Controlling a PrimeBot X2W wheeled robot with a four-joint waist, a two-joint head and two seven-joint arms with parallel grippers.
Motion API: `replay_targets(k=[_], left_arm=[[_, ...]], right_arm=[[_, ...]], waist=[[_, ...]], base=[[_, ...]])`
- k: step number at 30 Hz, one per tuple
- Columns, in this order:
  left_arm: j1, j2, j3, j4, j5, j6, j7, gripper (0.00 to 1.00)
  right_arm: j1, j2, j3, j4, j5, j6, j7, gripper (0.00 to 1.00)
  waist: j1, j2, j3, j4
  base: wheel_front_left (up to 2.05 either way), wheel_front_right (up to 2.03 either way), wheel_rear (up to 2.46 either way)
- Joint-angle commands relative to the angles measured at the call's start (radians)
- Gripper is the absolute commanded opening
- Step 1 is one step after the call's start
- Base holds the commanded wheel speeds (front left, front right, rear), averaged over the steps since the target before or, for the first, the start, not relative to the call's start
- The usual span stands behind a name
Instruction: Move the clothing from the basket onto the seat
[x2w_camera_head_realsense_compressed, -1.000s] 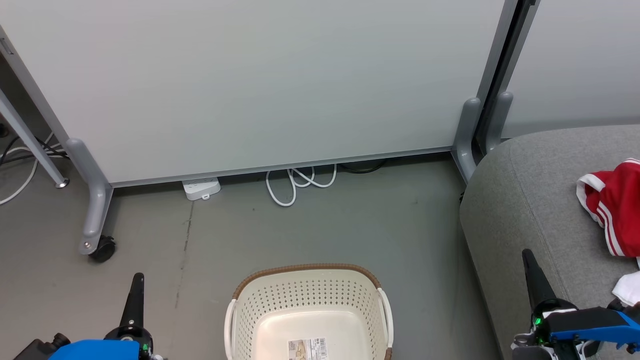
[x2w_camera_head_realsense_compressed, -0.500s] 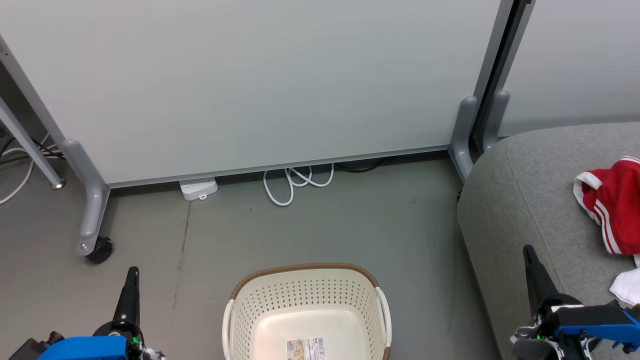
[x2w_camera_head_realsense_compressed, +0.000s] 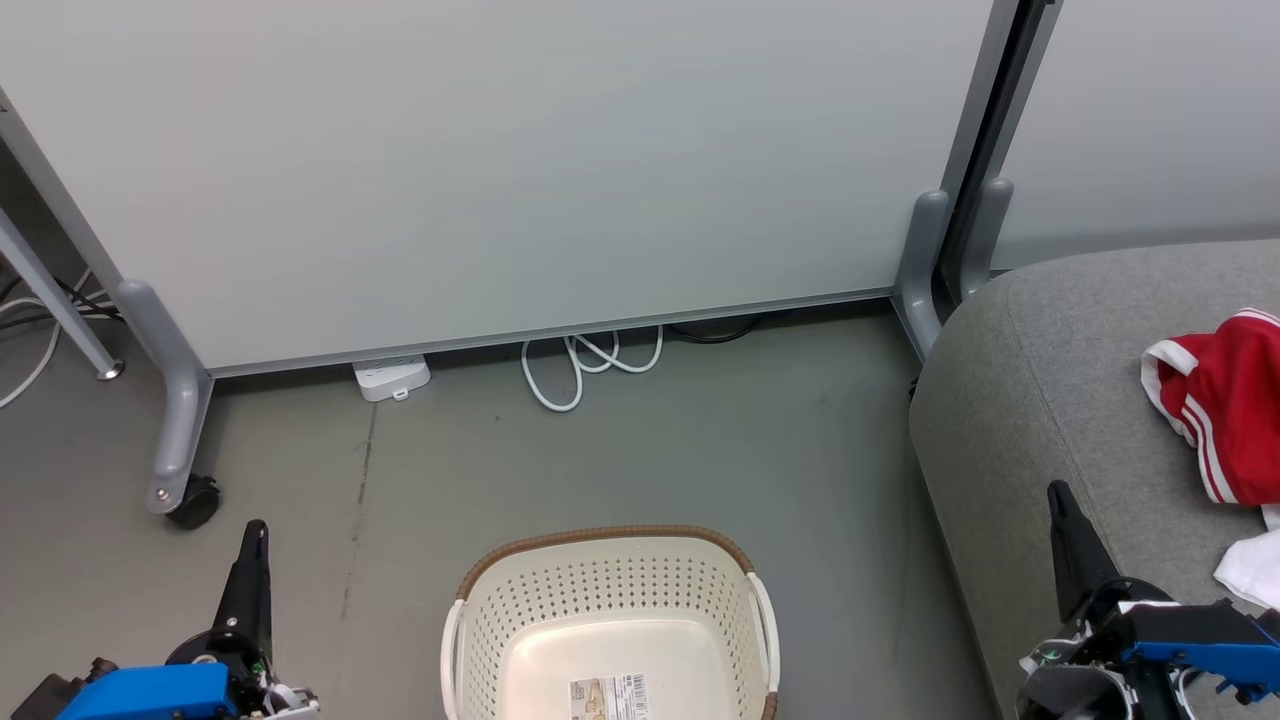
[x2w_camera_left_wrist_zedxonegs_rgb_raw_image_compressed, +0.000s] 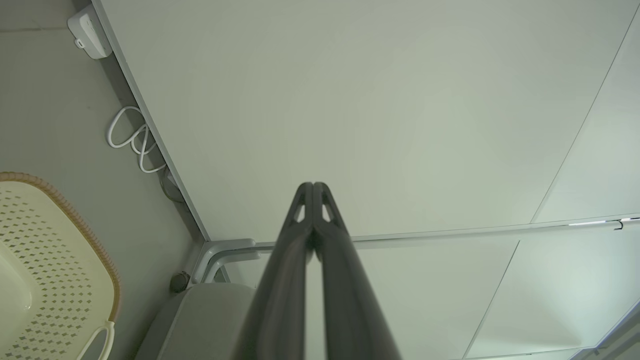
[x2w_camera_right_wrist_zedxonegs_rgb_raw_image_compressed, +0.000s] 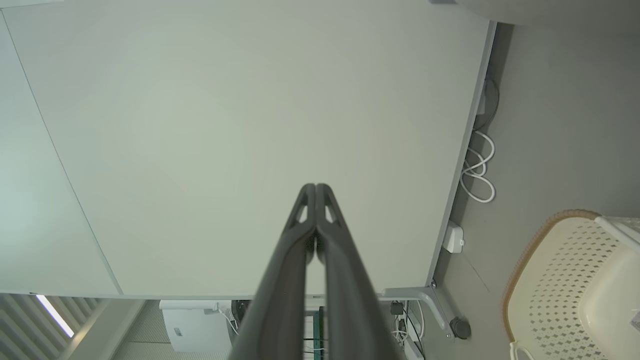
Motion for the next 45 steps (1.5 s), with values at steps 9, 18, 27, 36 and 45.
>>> replay_targets(k=[9, 18, 27, 36, 45], left_arm=[[-0.017, 0.007, 0.015, -0.009, -0.05, -0.003, 0.017, 0.0], [-0.017, 0.005, 0.016, -0.009, -0.048, -0.003, 0.018, 0.0], [-0.017, 0.004, 0.017, -0.009, -0.047, -0.003, 0.02, 0.0], [-0.017, 0.003, 0.018, -0.009, -0.045, -0.003, 0.02, 0.0], [-0.017, 0.002, 0.02, -0.009, -0.044, -0.003, 0.02, 0.0]], right_arm=[[-0.021, 0.0, -0.003, 0.006, 0.063, 0.0, 0.01, 0.0], [-0.021, 0.0, -0.003, 0.006, 0.063, 0.0, 0.01, 0.0], [-0.021, 0.0, -0.003, 0.006, 0.063, 0.0, 0.009, 0.0], [-0.021, 0.0, -0.003, 0.006, 0.063, 0.0, 0.009, 0.0], [-0.021, 0.0, -0.003, 0.006, 0.063, 0.0, 0.009, 0.0]], waist=[[0.0, 0.0, 0.001, -0.004], [0.0, 0.0, 0.001, -0.004], [0.0, 0.0, 0.001, -0.004], [0.0, 0.0, 0.001, -0.004], [0.0, 0.0, 0.001, -0.004]], base=[[0.0, 0.0, 0.0], [0.0, 0.0, 0.0], [0.0, 0.0, 0.0], [0.0, 0.0, 0.0], [0.0, 0.0, 0.0]])
